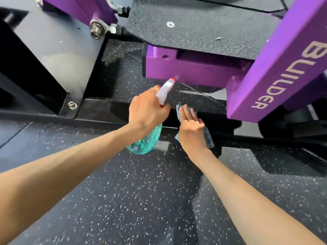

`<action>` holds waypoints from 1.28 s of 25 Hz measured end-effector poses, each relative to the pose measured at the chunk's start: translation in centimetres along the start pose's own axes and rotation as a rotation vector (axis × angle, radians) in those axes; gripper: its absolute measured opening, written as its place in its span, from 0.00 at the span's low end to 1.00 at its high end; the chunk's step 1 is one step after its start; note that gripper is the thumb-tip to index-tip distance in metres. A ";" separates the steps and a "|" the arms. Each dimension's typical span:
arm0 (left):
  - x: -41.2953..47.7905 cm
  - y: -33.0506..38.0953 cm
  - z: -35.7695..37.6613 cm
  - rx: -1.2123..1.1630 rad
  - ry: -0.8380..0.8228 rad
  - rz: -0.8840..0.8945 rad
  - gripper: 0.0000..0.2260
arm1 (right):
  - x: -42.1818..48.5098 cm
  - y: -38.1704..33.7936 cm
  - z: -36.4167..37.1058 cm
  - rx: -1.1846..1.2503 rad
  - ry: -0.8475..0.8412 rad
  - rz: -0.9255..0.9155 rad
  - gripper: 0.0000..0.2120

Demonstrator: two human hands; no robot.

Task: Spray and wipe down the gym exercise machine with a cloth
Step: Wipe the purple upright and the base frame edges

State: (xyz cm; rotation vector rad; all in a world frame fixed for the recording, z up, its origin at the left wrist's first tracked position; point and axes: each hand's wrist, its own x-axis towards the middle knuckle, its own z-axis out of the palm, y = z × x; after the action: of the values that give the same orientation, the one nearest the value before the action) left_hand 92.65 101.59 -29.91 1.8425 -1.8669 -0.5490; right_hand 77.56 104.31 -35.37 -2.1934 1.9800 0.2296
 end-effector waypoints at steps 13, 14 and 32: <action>-8.2 -6.5 1.3 -0.594 0.273 -0.020 0.25 | 4.9 -1.7 -8.7 -0.303 0.775 -0.871 0.20; -8.4 -6.7 1.4 -0.578 0.293 -0.021 0.24 | 6.8 -2.8 -10.2 -0.500 0.882 -0.899 0.20; -9.9 -6.3 2.5 -0.380 0.449 0.085 0.19 | 8.9 3.0 -11.7 -1.061 0.580 -0.966 0.32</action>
State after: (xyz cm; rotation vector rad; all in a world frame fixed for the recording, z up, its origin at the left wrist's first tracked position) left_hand 96.35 111.21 -36.01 1.4808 -1.4217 -0.3871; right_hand 75.45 92.68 -26.16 -3.9308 0.6289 0.6346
